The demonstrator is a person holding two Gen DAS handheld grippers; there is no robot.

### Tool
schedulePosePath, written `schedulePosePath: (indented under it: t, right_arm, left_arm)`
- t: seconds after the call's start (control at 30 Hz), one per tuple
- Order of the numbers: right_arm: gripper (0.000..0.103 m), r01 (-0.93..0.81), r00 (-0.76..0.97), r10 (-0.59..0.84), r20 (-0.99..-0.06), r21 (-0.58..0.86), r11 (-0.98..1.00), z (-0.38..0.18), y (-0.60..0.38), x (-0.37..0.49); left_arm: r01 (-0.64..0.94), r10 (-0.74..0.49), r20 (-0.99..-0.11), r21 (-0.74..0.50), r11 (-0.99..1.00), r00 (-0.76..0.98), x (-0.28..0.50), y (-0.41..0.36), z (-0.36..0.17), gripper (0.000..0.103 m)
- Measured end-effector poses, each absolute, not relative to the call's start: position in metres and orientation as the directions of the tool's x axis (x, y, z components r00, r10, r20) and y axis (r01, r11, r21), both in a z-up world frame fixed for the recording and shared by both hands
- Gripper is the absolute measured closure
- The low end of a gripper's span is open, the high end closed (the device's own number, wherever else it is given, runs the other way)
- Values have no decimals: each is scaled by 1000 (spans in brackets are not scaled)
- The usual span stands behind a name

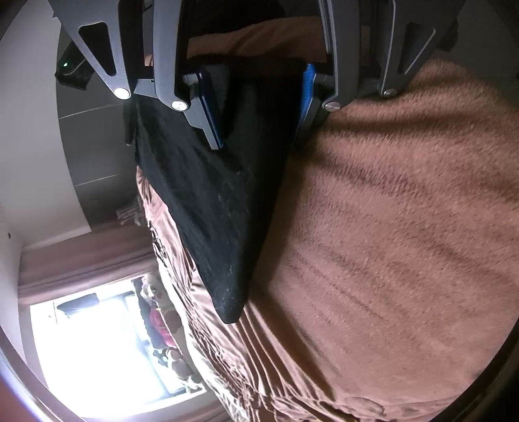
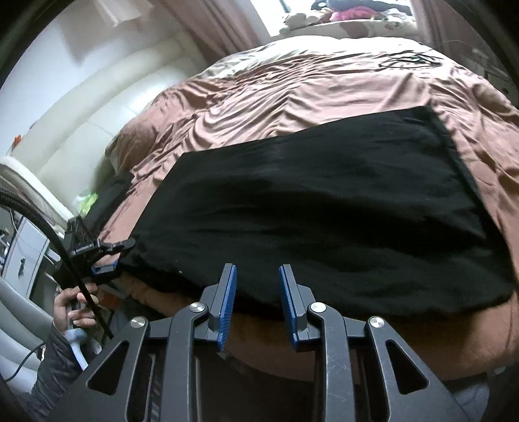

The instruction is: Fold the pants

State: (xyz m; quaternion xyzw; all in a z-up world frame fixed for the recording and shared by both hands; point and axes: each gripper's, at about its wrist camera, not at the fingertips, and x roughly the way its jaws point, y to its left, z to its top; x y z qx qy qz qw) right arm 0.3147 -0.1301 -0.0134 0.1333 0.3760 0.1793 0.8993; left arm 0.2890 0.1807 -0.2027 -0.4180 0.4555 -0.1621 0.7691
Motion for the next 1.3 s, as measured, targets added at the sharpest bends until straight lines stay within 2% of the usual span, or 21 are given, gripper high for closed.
schedulePosePath:
  t: [0.17,0.3,0.43,0.6,0.83,1.13,1.2,1.3]
  right_arm:
    - [79,-233,631,410,-659,343,910,-19,-100,339]
    - [79,-247,617,390,-684,302,921,-24,-81,353]
    - [79,-233,596,341,-727,250,940,-38,-68,363]
    - [79,-235,578,300,-759,198,952,-55,-58,354]
    - [79,-237,575,290,-765,183,954,-34,-55,356]
    - [79,-270,572,304,-762,174,947,-31,-43,385]
    - [80,-267,560,292,-775,166,949,-37,-41,395]
    - [93,-255,542,273,-795,154,955,-42,-40,412]
  left_arm:
    - [-101,-641,-539,-802,589,546,286,182,-203,61]
    - [-65,-686,-474,-844,532,552,278,186,-204,79]
    - [-29,-692,-450,-849,528,564,272,184,-192,84]
    - [-18,-702,-418,-866,500,576,266,182,-182,84]
    - [-64,-690,-417,-878,475,591,259,184,-184,82]
    - [-128,-664,-464,-863,489,586,258,185,-191,82]
    - [-135,-652,-485,-849,511,582,259,183,-191,78]
    - [-159,-637,-527,-825,542,563,261,179,-192,76]
